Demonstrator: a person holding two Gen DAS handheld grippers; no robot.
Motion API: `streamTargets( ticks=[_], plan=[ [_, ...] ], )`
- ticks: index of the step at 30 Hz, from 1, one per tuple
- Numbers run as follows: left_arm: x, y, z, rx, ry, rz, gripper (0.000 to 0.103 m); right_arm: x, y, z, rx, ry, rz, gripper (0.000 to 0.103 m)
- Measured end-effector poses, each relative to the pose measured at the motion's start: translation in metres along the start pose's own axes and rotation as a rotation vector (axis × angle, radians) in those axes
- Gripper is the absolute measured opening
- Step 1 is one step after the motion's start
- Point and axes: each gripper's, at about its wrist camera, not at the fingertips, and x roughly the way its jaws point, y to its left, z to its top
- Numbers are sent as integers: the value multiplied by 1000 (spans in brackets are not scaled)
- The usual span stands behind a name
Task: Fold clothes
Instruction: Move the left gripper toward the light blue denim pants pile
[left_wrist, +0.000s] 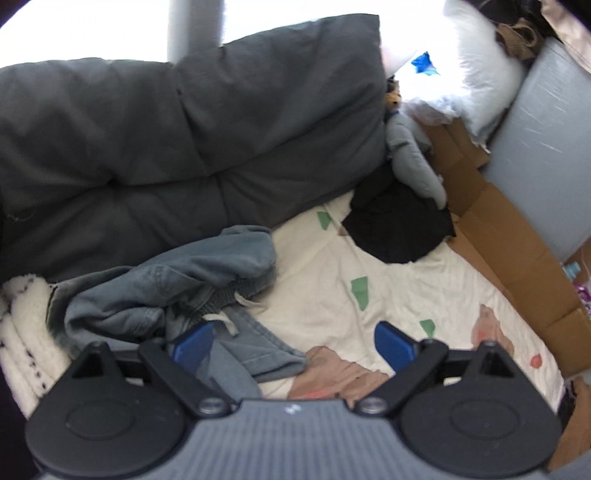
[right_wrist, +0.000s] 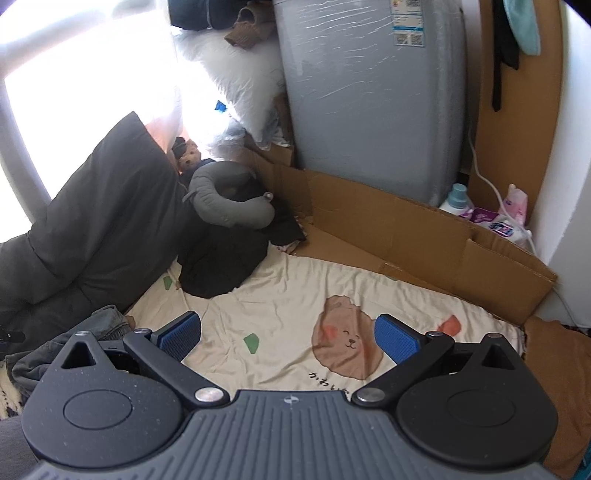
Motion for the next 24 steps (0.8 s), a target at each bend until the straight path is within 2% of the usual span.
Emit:
streamTargets(
  ticks=[10, 18, 24],
  plan=[
    [35, 36, -22, -91, 38, 54, 96, 41, 10, 0, -24, 25, 73, 103],
    [63, 55, -35, -143, 69, 97, 95, 81, 24, -11, -35, 60, 177, 103],
    [88, 77, -48, -186, 90, 155, 95, 123, 31, -28, -23, 96, 218, 103]
  ],
)
